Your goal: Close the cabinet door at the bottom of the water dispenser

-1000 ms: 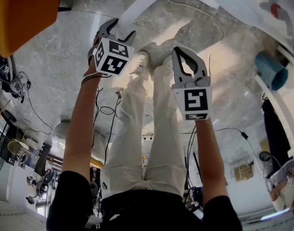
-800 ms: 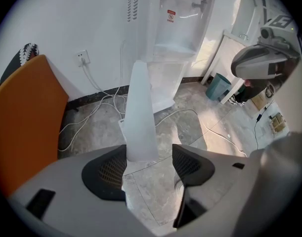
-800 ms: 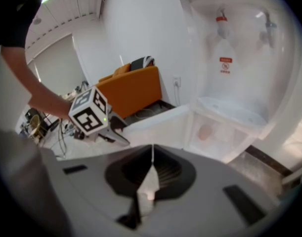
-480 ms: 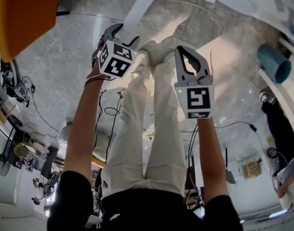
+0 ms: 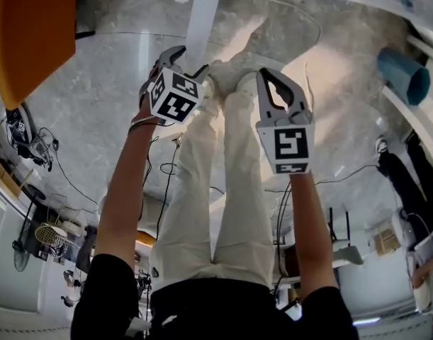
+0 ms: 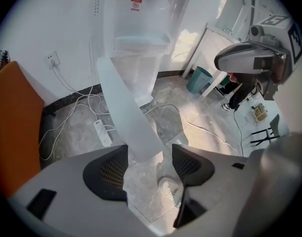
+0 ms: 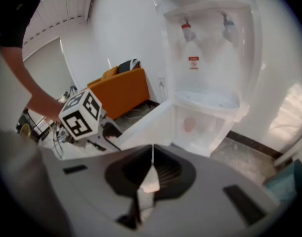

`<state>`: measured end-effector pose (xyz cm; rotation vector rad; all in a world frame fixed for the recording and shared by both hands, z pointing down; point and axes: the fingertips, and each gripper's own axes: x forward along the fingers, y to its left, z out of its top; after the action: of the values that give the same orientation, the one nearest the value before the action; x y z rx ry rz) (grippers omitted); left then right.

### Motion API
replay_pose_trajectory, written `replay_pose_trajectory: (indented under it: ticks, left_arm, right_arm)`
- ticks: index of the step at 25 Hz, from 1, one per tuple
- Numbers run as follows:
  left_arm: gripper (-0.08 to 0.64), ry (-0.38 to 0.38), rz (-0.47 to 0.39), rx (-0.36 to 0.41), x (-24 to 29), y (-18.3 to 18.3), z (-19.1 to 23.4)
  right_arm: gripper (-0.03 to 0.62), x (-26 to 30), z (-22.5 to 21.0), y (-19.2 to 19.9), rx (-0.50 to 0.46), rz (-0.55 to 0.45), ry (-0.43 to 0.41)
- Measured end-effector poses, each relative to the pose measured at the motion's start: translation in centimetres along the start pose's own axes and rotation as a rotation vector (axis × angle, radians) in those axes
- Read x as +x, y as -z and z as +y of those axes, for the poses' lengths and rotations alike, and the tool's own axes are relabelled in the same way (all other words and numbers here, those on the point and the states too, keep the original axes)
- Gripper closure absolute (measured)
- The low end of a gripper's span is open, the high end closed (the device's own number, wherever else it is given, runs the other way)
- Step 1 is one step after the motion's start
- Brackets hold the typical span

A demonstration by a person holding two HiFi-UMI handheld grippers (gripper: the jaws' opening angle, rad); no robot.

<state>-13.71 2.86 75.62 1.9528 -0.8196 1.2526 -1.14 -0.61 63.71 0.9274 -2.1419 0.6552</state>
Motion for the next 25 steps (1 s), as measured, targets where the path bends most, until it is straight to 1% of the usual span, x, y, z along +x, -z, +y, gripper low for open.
replay_pose_trajectory:
  ticks: [8,14,19,23,25]
  left_arm:
    - [0.273,0.089,0.015,0.070,1.1,-1.7,-3.9]
    - [0.273,0.145,0.012,0.094,1.8,-3.0,-5.9]
    - [0.276,0.171,0.017,0.126,2.3,-3.7,-7.0]
    - [0.319,0.166,0.020,0.159,2.5,-4.3,-7.4]
    - [0.327,0.175,0.026,0.170,2.7,-4.6,-7.7]
  right_arm:
    - [0.557,-1.8,-2.0,1.8,0.051,-0.005,0.052]
    - [0.557,-2.7,-3.1,3.2,0.095,-0.004,0.088]
    - [0.557,-3.2,-3.7,3.8,0.120,-0.006,0.111]
    - [0.557,-3.7,-4.1,4.0,0.137,-0.011,0.128]
    - [0.557,-4.0,-4.4,4.2,0.150,-0.014,0.136]
